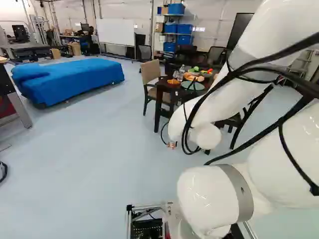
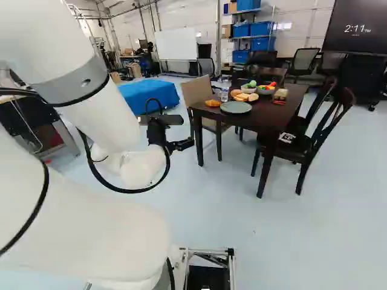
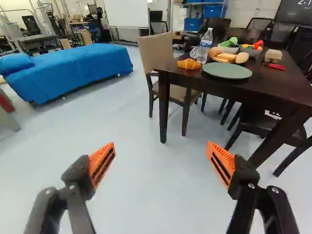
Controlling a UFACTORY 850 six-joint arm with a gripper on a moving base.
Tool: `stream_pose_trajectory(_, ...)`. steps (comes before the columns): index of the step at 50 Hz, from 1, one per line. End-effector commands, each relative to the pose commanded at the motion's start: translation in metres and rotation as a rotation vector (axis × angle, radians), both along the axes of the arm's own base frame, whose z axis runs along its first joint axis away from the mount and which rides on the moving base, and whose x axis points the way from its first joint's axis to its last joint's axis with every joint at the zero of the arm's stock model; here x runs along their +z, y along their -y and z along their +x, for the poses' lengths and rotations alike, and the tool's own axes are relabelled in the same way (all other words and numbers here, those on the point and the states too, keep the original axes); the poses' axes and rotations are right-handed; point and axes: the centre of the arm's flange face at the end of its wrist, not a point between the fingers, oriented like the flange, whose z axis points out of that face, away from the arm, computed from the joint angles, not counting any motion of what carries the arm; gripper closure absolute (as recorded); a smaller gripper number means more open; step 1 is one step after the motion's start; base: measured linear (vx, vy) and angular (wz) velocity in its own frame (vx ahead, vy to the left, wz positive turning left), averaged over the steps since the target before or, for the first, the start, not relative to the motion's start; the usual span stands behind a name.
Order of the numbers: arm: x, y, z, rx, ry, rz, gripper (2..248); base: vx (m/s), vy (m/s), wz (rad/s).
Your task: Move the croissant to the empty plate
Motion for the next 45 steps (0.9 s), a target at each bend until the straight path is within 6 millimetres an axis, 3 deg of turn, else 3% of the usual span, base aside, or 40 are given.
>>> stream_pose_trajectory(45, 0.0000, 0.0000, 0.0000, 0.000, 0.000, 0.000, 3, 0.165, 0.023, -0.162)
